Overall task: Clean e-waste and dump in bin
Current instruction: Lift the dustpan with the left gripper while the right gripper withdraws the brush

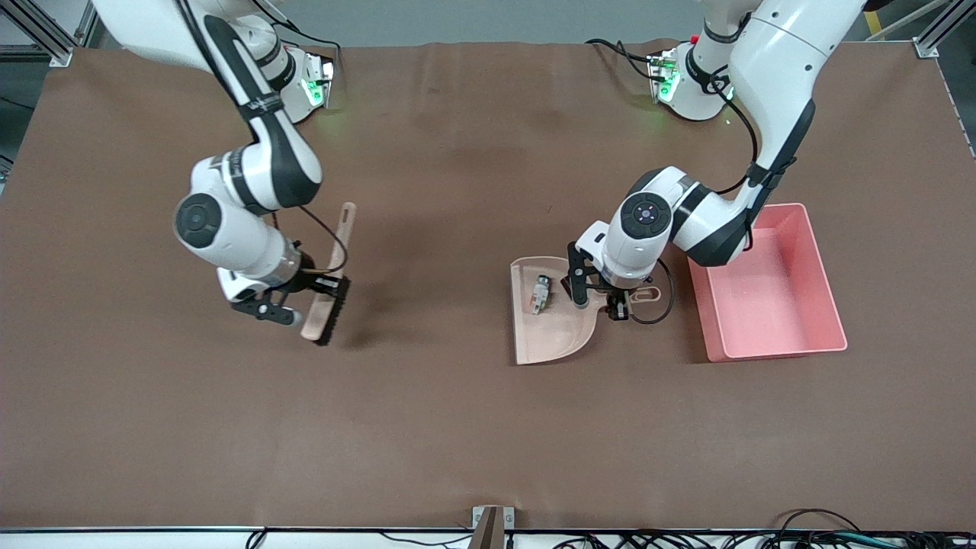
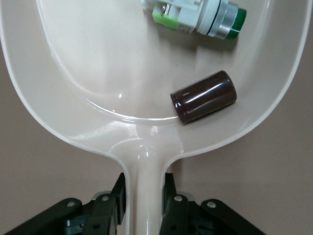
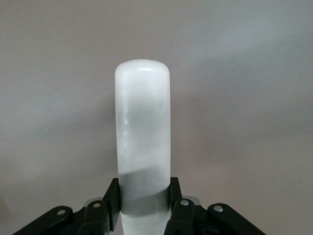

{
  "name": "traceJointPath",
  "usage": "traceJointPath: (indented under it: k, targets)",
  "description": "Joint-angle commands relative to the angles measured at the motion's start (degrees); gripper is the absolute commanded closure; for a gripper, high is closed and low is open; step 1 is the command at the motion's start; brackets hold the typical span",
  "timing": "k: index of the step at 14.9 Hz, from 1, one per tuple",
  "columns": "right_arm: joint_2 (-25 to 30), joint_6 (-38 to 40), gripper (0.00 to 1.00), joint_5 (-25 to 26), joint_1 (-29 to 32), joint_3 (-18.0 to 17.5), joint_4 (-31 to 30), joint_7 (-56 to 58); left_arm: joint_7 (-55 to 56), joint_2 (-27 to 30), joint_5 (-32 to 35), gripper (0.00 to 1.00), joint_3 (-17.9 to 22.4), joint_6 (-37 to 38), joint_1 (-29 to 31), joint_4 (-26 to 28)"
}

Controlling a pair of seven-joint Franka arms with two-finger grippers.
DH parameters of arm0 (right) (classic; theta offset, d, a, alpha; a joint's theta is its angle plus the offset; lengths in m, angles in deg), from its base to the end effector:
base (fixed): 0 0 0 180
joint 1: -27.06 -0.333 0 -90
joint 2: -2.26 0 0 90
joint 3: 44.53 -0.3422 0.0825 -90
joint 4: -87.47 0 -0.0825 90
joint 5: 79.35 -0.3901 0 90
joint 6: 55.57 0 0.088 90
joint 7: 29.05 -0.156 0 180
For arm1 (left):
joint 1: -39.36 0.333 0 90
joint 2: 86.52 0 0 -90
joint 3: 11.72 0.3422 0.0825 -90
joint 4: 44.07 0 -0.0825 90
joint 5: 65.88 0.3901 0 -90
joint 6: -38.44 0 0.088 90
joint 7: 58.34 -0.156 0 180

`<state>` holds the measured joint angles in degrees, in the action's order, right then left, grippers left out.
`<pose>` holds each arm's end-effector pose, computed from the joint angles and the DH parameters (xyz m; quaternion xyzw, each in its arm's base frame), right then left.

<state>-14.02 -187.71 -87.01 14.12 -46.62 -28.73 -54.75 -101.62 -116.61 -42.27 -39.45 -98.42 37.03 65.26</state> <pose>0.5834 0.1641 0.2798 -0.9889 0.1382 0.0218 0.0500 0.5756 -0.3014 0.2199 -0.7248 0.6882 -0.0170 0.0271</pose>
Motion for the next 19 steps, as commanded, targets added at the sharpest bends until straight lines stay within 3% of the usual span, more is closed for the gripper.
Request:
traceJointPath:
  k: [1, 3, 5, 9, 12, 17, 19]
  targets:
    - [3.7, -0.2, 1.00, 4.3, 4.1, -0.7, -4.6, 0.2, -0.8, 1.0, -1.2, 0.88, -8.5, 0.5, 9.6, 0.4]
    - [4.2, -1.1, 1.00, 7.3, 7.5, -0.7, -6.3, 0.2, -0.8, 0.9, -1.2, 0.88, -15.0, 0.7, 16.7, 0.3]
    - [6.1, -5.4, 1.00, 11.0, 10.5, -0.8, -11.0, 0.7, -0.8, 0.8, -1.2, 0.88, -19.0, 5.0, 20.9, -1.1]
    - [5.7, -11.5, 1.00, 11.6, 16.3, -0.8, -14.7, 7.4, -4.5, 1.2, -1.1, 0.88, -20.0, 19.6, 21.9, -8.8]
    - [5.6, -13.0, 1.00, 11.6, 21.4, -0.8, -16.8, 19.6, -7.7, 1.5, -0.3, 0.88, -20.0, 27.9, 23.2, -13.0]
    - [5.4, -15.6, 1.00, 11.6, 22.1, -0.8, -21.1, 24.8, -11.3, 5.3, 2.4, 0.89, -19.8, 32.1, 28.8, -13.1]
    - [4.6, -23.9, 1.00, 11.5, 21.8, -0.8, -26.0, 24.8, -13.7, 5.5, 2.5, 0.89, -19.9, 32.3, 31.8, -13.3]
